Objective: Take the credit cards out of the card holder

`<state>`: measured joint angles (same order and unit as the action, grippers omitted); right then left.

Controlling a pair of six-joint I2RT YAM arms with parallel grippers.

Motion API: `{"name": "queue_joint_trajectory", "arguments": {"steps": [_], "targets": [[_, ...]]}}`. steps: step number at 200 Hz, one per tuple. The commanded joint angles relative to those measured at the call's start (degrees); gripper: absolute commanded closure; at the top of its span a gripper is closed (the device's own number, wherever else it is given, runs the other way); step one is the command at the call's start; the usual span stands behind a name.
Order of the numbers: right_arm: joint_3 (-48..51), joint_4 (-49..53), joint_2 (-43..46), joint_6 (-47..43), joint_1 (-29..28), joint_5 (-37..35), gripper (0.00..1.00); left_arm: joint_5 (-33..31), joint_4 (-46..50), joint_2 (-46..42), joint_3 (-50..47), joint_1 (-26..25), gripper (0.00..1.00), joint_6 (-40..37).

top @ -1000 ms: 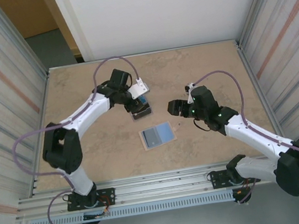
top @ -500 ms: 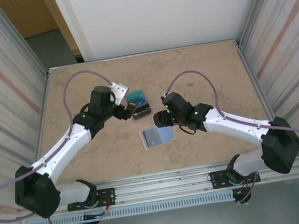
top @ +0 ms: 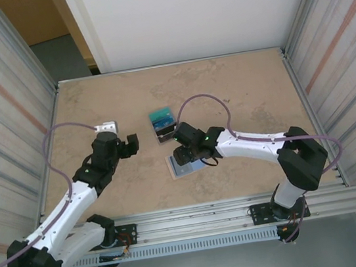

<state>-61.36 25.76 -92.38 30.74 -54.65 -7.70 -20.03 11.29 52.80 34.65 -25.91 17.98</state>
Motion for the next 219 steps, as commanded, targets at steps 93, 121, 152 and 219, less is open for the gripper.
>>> {"name": "queue_joint_trajectory", "arguments": {"steps": [93,121,152,219], "targets": [[-7.57,6.23,-10.0,-1.82,-3.88,1.84,0.55,-7.08,-0.73,0.48,-4.12,1.61,0.01,12.41],[-7.82,5.32,-11.49,-0.8,-3.88,3.67,0.5,-6.43,-0.4,0.91,-4.24,1.66,0.01,12.76],[-7.47,4.74,-13.06,0.45,-3.97,5.0,0.45,-6.52,-0.39,1.03,-4.08,1.76,0.01,12.41],[-6.8,4.12,-14.27,0.9,-4.06,6.13,0.41,-5.5,0.22,1.97,-3.8,1.92,0.01,12.52]]}}
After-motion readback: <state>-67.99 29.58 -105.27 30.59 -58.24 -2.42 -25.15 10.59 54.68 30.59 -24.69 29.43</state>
